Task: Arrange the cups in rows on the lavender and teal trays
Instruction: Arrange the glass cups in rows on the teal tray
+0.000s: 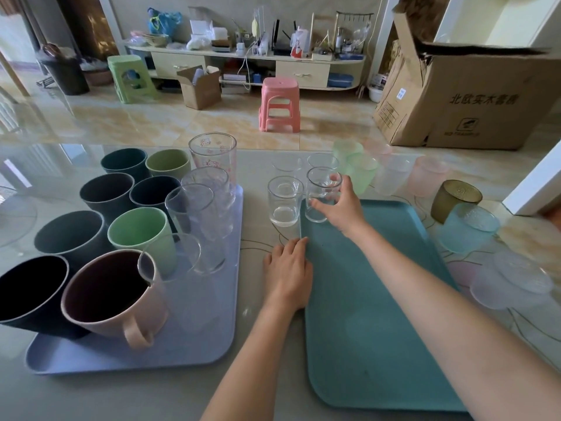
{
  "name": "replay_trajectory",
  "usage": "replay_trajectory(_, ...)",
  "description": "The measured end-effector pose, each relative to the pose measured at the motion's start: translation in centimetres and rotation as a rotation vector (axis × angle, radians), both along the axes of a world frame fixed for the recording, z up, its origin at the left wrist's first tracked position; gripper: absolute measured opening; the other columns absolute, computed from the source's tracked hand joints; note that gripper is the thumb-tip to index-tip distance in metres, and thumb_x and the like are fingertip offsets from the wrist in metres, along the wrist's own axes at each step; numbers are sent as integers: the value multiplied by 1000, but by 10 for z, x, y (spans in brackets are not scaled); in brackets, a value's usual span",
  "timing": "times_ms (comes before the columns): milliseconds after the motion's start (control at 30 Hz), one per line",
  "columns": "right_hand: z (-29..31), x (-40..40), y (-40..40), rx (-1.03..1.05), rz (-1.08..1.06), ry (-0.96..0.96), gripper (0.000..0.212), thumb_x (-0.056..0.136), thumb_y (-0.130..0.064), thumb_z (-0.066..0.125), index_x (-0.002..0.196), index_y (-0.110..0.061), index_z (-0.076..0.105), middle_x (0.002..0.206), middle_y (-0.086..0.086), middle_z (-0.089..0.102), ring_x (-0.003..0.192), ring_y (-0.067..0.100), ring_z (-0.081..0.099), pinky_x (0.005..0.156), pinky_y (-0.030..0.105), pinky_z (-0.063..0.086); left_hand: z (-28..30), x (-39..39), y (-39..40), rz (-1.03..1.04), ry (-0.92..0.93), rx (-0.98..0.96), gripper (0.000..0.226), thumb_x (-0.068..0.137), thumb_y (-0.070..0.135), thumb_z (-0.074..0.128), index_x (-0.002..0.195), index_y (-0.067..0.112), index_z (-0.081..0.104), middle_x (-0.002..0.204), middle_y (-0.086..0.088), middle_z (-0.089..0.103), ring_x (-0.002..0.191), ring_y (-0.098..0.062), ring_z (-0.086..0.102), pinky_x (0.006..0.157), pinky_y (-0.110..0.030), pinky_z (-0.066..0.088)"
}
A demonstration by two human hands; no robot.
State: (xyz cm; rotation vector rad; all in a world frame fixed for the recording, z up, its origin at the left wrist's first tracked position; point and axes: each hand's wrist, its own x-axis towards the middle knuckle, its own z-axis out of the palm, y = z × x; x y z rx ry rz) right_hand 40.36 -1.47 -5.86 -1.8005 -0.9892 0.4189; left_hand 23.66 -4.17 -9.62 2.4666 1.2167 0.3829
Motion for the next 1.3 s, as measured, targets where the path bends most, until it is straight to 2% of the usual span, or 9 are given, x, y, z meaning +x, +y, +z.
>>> replay_trajectory(100, 1, -7, -2, -12, -4, -29, 83, 73, -30, 78, 137, -17, 28, 133, 4, 44, 120, 23, 48, 95, 31, 41, 1, -1, -1, -2, 3, 1, 59, 86, 28, 19, 143, 23, 32, 146, 7, 38, 125, -24, 38, 101, -37, 29)
replay_trajectory(200, 4, -22, -15, 71, -152, -329, 87, 73, -37, 75, 140, -11, 27, 139, 11, 37, 126, 27, 37, 104, 35, 29, 3, -1, -1, -4, 19, -7, 62, 82, 29, 17, 142, 23, 32, 145, 7, 38, 125, -23, 39, 100, -37, 29)
replay_trajectory(367, 23, -55, -25, 177, 20, -751, 70, 76, -32, 69, 134, -15, 33, 133, 8, 44, 112, 26, 54, 74, 36, 52, 3, -1, -1, 4, 19, 11, 56, 84, 27, 17, 136, 21, 38, 139, 4, 43, 120, -24, 42, 94, -37, 31)
replay_trajectory(467, 31, -71, -11, -40, 148, -766, 76, 84, -35, 65, 144, -22, 20, 145, 7, 32, 101, 26, 60, 55, 28, 38, 3, -1, -2, 18, -21, 37, 62, 77, 30, 8, 124, 18, 46, 128, 1, 50, 111, -27, 46, 87, -37, 32)
replay_trajectory(567, 35, -76, 14, -356, 127, -793, 89, 86, -49, 58, 149, -19, 3, 152, 17, 20, 102, 32, 62, 61, 31, 41, 4, -2, -3, 24, -45, 40, 76, 66, 36, 1, 124, 18, 47, 127, 1, 51, 110, -27, 46, 86, -36, 32)
replay_trajectory(700, 41, -82, 38, -590, 39, -813, 94, 84, -57, 56, 150, -18, 1, 147, 24, 28, 116, 37, 54, 75, 35, 47, 5, -2, -3, 19, -38, 32, 79, 66, 37, -1, 127, 19, 45, 129, 3, 49, 110, -25, 45, 87, -37, 33)
replay_trajectory(967, 44, -91, 24, -383, 119, -748, 84, 80, -42, 69, 144, -19, 20, 147, 14, 30, 99, 33, 63, 62, 31, 45, 2, -2, -2, 14, -61, 52, 74, 69, 37, 2, 122, 18, 50, 123, 1, 54, 106, -27, 48, 86, -38, 34)
replay_trajectory(1133, 66, -82, -24, -135, 129, -683, 78, 74, -43, 73, 139, -25, 34, 140, 1, 38, 98, 24, 62, 73, 34, 53, 4, -2, -2, 14, -63, 13, 54, 82, 29, 21, 129, 20, 46, 133, 4, 50, 115, -27, 45, 92, -37, 33)
replay_trajectory(1300, 73, -57, -71, -156, 72, -627, 78, 68, -43, 78, 135, -30, 40, 136, -2, 43, 112, 21, 56, 85, 32, 47, 7, -2, -3, 58, -133, -39, 47, 89, 22, 41, 136, 17, 39, 132, -1, 53, 120, -26, 44, 98, -36, 31)
